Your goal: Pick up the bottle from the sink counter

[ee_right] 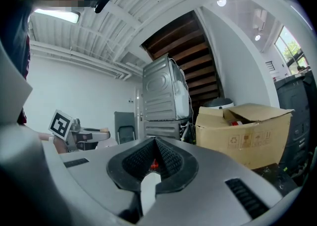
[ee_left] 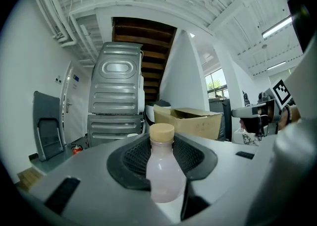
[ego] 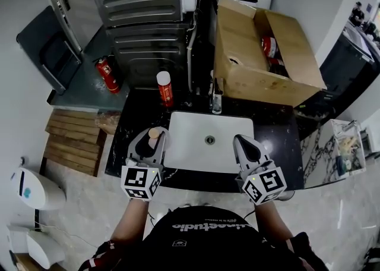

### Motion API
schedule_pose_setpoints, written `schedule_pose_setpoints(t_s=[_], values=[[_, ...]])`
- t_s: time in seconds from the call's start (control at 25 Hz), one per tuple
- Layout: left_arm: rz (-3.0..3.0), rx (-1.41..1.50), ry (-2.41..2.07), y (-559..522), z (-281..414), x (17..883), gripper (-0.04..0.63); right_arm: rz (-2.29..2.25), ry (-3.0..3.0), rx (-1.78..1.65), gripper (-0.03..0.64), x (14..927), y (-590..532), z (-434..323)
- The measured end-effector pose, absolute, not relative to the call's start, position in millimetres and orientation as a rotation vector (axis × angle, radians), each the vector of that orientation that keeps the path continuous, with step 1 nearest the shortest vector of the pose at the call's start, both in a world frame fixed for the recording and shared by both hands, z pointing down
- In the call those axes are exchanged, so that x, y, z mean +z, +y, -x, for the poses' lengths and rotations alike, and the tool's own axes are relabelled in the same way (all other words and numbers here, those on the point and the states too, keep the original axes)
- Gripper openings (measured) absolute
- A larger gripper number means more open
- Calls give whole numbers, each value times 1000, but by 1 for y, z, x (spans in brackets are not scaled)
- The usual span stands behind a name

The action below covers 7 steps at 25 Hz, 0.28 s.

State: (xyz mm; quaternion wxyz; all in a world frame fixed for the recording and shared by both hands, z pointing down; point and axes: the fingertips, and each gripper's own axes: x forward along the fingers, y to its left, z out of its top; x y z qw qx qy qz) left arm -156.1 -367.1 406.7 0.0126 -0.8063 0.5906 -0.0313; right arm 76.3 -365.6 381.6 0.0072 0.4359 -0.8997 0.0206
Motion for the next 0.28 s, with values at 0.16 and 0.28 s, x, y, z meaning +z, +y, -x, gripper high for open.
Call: schedule_pose_setpoints(t_s=[0.16, 0.28], values=[[2508, -107, 1846, -368, 158, 408, 146, -1360, -2815, 49, 37, 381, -366, -75], [2505, -109, 1856, -369, 162, 407, 146, -1374, -2810, 40, 37, 379, -367, -74]])
